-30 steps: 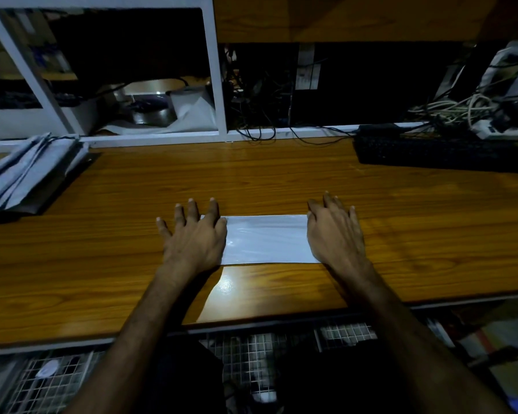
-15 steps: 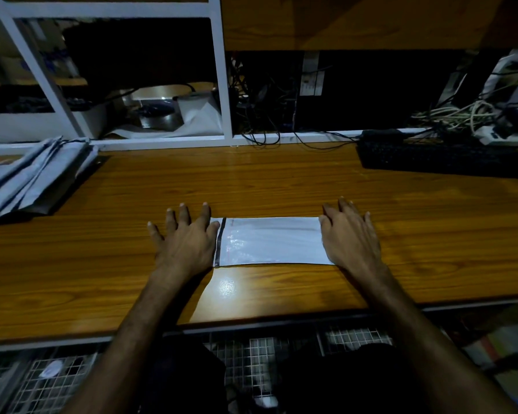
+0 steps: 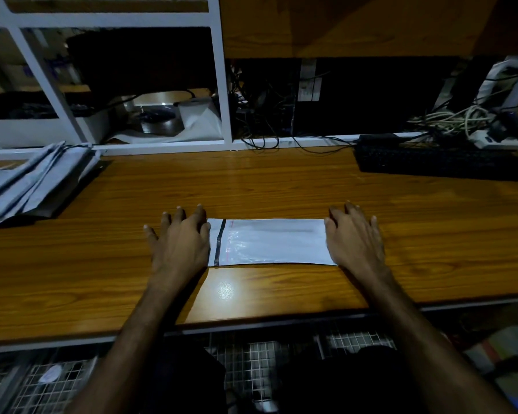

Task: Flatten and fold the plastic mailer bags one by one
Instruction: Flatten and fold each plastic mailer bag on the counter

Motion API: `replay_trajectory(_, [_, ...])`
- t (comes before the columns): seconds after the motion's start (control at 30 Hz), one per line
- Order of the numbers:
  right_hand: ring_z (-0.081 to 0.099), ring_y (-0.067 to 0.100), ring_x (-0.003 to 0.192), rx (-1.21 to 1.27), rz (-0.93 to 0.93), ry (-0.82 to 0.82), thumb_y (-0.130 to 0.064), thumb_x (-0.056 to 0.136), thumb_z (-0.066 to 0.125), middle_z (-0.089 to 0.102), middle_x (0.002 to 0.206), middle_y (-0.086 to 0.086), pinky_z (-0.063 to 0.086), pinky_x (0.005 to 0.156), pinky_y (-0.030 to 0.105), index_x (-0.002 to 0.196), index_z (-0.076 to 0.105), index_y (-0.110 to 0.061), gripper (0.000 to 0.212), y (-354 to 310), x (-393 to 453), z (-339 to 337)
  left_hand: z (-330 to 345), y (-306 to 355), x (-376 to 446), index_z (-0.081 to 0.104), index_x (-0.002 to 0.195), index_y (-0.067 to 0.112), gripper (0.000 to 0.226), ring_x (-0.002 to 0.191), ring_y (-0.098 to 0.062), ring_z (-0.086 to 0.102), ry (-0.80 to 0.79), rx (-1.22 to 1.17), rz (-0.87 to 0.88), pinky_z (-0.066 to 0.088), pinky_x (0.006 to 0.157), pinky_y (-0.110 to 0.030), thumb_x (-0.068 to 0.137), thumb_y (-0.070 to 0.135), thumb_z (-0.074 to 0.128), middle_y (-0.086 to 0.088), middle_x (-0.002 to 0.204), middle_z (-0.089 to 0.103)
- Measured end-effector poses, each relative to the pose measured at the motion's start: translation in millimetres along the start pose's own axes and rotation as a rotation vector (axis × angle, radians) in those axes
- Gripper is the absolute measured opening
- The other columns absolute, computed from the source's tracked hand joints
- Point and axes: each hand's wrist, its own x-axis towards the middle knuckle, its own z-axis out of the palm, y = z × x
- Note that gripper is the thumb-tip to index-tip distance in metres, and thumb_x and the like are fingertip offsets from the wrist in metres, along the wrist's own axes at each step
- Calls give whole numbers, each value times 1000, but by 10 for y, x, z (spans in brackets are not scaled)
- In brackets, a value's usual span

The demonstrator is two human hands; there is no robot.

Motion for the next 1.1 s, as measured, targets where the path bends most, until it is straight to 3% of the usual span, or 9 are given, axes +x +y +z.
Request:
replay_trajectory(0.23, [49, 27, 138, 108, -28, 113, -28, 107, 50, 56, 148, 11, 28, 123, 53, 135, 65, -14, 35, 32, -63, -53, -24, -71, -54, 55, 147, 27, 43, 150, -37, 34, 97, -104, 31, 16, 121, -69, 104, 23, 52, -11, 158, 47])
replay_trajectory(0.37, [58, 21, 125, 345, -202, 61, -40, 106, 51, 63, 140, -1, 49, 104, 45, 138, 63, -20, 39, 50, -150, -81, -52, -24, -122, 60, 141, 23, 38, 139, -27, 51, 120, -283, 77, 8, 123, -66, 109, 38, 47, -3, 143, 63])
replay_trajectory(0.47, [47, 14, 139, 362, -308, -81, -57, 102, 53, 50, 154, -9, 40, 115, 44, 150, 52, -27, 57, 79, -210, -68, 2, -38, -103, 61, 142, 24, 41, 133, -22, 57, 94, -385, 89, 8, 124, -62, 104, 39, 59, -1, 141, 64])
replay_trajectory(0.53, [38, 13, 147, 298, -338, -125, -65, 97, 54, 40, 161, -11, 29, 123, 44, 156, 43, -30, 70, 84, -219, -67, 27, -43, -62, 65, 137, 22, 38, 128, -19, 60, 98, -519, 92, 34, 119, -61, 99, 28, 67, -1, 137, 66])
replay_trajectory(0.6, [32, 14, 150, 290, -342, -145, -72, 92, 54, 34, 165, -10, 21, 125, 43, 161, 32, -32, 82, 75, -209, -87, 5, 3, -27, 69, 131, 17, 35, 121, -16, 63, 104, -696, 29, 54, 101, -40, 97, 11, 69, -2, 130, 71])
replay_trajectory(0.7, [23, 15, 155, 310, -325, -190, -74, 89, 57, 24, 169, -10, 13, 127, 43, 164, 16, -37, 94, 72, -196, -122, -22, 75, -12, 73, 118, 14, 31, 112, -14, 67, 146, -829, -90, 52, 81, -19, 96, -5, 64, -2, 116, 73])
replay_trajectory(0.87, [13, 16, 158, 319, -315, -234, -76, 85, 61, 17, 171, -9, 6, 127, 43, 163, -1, -43, 105, 57, -199, -174, -96, 144, -29, 73, 103, 17, 29, 95, -2, 66, 259, -917, -67, 57, 81, -25, 96, -9, 61, 9, 96, 70])
replay_trajectory(0.97, [18, 21, 157, 381, -290, -249, -78, 80, 66, 18, 171, -11, 7, 127, 47, 159, -10, -53, 112, 54, -188, -180, -184, 201, -61, 70, 97, 12, 22, 93, -8, 67, 405, -1058, -24, 57, 78, -26, 96, -8, 60, 3, 96, 70])
replay_trajectory(1.1, [33, 24, 152, 677, -225, -257, -71, 77, 76, 39, 162, -14, 29, 120, 62, 152, -12, -66, 116, 35, -190, -212, -232, 307, -107, 64, 100, 10, 19, 84, -10, 69, 482, -1182, -43, 58, 65, -23, 97, -7, 56, -3, 97, 68])
